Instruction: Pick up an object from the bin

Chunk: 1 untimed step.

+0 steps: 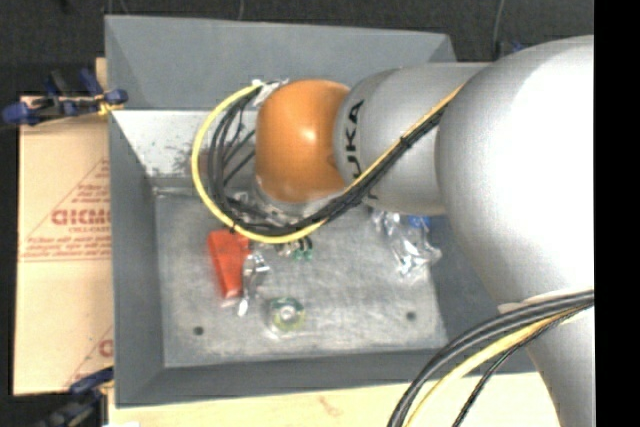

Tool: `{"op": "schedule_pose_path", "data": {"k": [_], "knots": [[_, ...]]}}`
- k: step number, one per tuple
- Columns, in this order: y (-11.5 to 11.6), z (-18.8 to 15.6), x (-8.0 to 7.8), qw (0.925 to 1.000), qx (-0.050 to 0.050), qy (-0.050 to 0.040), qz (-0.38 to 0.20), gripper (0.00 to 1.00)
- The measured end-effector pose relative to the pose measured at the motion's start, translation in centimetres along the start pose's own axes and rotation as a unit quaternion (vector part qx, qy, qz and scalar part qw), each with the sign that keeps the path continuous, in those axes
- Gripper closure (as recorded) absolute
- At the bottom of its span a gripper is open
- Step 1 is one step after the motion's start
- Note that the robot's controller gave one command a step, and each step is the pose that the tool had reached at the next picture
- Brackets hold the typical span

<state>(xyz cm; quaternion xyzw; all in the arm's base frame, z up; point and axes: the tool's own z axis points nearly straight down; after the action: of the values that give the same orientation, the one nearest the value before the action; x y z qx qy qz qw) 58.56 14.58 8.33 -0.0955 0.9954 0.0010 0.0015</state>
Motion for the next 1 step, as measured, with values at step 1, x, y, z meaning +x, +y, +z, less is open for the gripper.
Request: {"op": "schedule_pose_path", "data": {"k": [1], "knots": [[0.22,-1.26,1.91,0.9965,0.0,0.0013,0.084,1.0]]}}
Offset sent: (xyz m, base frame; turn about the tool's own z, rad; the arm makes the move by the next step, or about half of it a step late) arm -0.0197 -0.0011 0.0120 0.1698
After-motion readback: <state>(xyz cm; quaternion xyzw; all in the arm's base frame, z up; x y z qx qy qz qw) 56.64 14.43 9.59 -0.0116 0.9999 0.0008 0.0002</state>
